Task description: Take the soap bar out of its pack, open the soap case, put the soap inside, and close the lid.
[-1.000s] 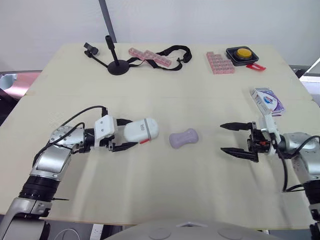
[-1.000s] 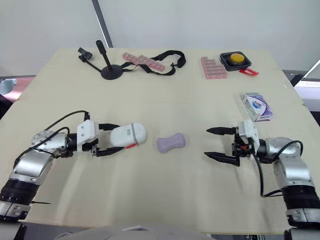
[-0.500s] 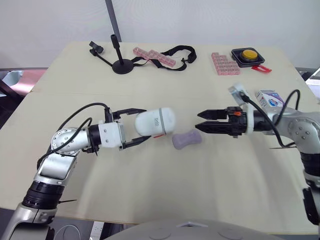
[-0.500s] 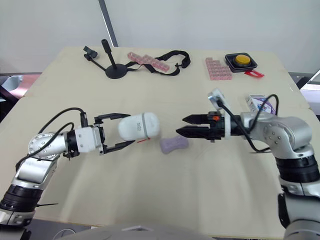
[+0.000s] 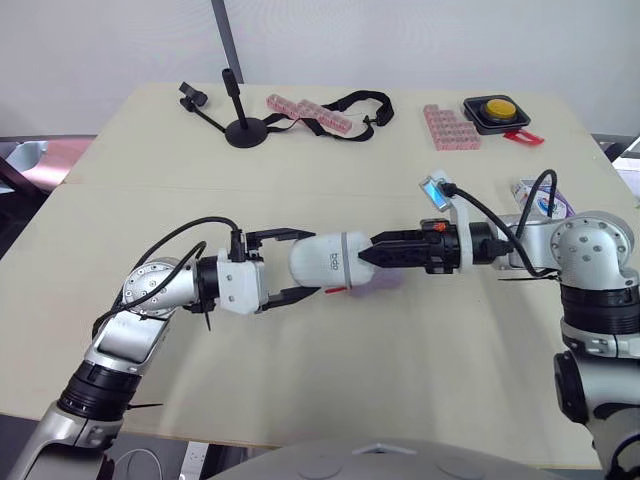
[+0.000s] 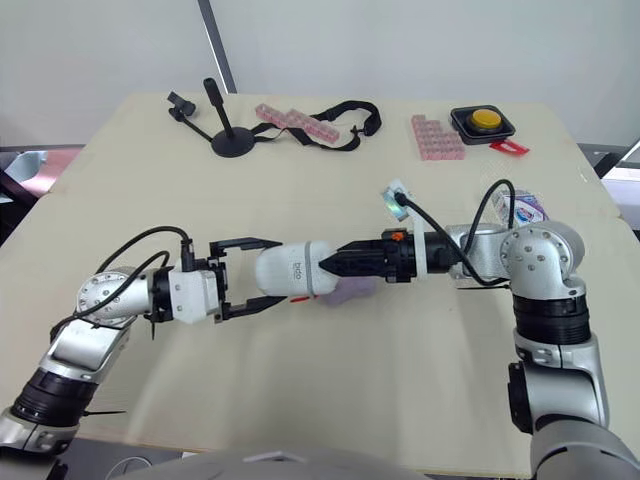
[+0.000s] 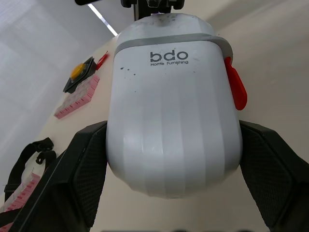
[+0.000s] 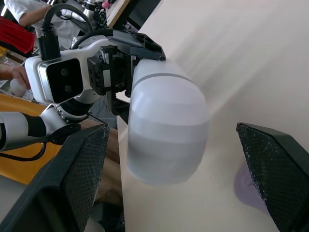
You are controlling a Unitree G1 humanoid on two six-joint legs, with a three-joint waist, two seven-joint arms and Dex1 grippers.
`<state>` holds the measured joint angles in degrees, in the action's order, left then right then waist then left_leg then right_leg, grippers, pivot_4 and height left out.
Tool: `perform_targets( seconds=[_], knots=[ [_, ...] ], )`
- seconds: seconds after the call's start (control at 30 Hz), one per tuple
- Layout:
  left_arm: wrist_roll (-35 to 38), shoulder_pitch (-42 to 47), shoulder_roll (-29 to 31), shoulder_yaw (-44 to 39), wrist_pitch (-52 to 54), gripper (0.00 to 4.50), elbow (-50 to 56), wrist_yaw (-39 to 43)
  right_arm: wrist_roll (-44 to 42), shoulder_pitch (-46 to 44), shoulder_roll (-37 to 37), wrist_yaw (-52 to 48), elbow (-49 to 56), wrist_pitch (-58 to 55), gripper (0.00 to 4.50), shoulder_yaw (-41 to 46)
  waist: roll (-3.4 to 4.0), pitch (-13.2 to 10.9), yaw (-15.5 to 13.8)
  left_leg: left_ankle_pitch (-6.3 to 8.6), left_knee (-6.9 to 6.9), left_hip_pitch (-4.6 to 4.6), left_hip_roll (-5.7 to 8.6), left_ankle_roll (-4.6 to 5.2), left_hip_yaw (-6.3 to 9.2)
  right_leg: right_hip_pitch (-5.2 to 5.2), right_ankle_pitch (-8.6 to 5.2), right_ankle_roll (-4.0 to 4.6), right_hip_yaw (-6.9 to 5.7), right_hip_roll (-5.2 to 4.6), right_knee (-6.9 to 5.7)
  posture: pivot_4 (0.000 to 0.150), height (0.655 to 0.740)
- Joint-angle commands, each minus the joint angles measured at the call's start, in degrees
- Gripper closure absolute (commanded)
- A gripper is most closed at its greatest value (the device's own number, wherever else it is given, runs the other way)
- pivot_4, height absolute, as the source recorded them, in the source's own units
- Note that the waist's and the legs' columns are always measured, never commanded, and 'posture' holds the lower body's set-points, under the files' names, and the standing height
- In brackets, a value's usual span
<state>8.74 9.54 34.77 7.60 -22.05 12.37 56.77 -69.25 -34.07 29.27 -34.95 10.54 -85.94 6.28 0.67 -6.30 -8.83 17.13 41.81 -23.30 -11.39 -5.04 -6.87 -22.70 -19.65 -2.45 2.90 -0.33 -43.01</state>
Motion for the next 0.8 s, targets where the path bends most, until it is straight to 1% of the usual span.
perform_targets(
  seconds=[0.03,0.4,0.5,0.53,0.6,0.63,0.67,0.7,0.8],
  knots=[
    [0.1,0.5,0.4,-0.3,-0.7,1.04,1.7,-0.8,-4.2,-1.1,-0.5,1.8,1.4,-1.6,0.0,2.5,0.0,0.0,-0.1,0.0,0.0,0.0,0.0,0.0,0.0,0.0,0.0,0.0,0.0,0.0,0.0,0.15,0.7143],
    [-0.4,0.7,0.2,0.1,-0.4,1.04,1.6,-1.7,-8.0,-0.9,-1.1,6.1,0.9,-3.7,0.0,2.3,0.0,0.0,-0.5,0.0,0.0,0.0,0.01,0.0,-0.01,0.0,0.0,0.0,0.01,0.0,0.0,0.15,0.7143],
    [-0.8,0.8,0.1,0.3,-0.3,1.04,1.7,-2.1,-8.3,-0.8,-1.5,7.2,0.4,-3.5,0.79,2.0,0.0,0.0,-0.5,0.0,0.0,-0.01,0.01,-0.01,-0.01,0.0,0.0,0.0,0.01,0.0,0.01,0.15,0.7143],
    [-0.9,0.8,0.0,0.4,-0.2,1.04,1.7,-2.2,-8.4,-0.8,-1.6,7.4,0.4,-3.4,1.15,1.9,0.0,0.0,-0.5,0.01,0.0,-0.01,0.01,-0.01,-0.01,0.0,0.0,0.0,0.01,0.0,0.01,0.15,0.7143],
    [-0.8,0.8,0.1,0.4,-0.2,1.04,1.8,-2.3,-8.7,-0.9,-2.1,8.3,0.2,-3.4,1.72,1.9,0.0,0.0,-0.5,0.01,0.0,-0.01,0.01,-0.01,-0.01,0.0,0.0,0.0,0.0,0.0,0.01,0.15,0.7143],
    [-0.8,0.8,0.1,0.4,-0.2,1.04,1.8,-2.3,-8.9,-1.0,-2.3,8.8,0.0,-3.3,2.13,1.9,0.0,0.0,-0.5,0.01,0.0,-0.01,0.01,-0.01,-0.01,-0.01,0.0,0.0,0.0,0.0,0.01,0.15,0.7143],
    [-0.9,0.8,0.2,0.4,-0.2,1.04,1.7,-2.3,-9.0,-1.0,-2.5,9.2,-0.2,-3.3,2.39,1.9,0.0,0.0,-0.5,0.01,0.0,-0.01,0.01,-0.01,-0.01,-0.01,0.0,0.0,0.0,0.0,0.01,0.15,0.7143],
    [-0.9,0.8,0.2,0.4,-0.3,1.04,1.7,-2.3,-9.1,-1.1,-2.6,9.4,-0.3,-3.4,2.5,1.9,0.0,0.0,-0.5,0.0,0.0,0.0,0.01,-0.01,-0.01,-0.01,0.0,0.0,0.0,0.0,0.01,0.15,0.7143],
    [-1.1,1.1,0.2,0.4,-0.3,1.04,1.3,-2.3,-9.4,-1.1,-2.8,10.0,-0.5,-3.4,2.5,1.8,0.0,0.0,-0.5,0.01,0.0,-0.01,0.01,-0.01,-0.01,-0.01,0.0,0.0,0.0,0.0,0.01,0.15,0.7143]
  ],
)
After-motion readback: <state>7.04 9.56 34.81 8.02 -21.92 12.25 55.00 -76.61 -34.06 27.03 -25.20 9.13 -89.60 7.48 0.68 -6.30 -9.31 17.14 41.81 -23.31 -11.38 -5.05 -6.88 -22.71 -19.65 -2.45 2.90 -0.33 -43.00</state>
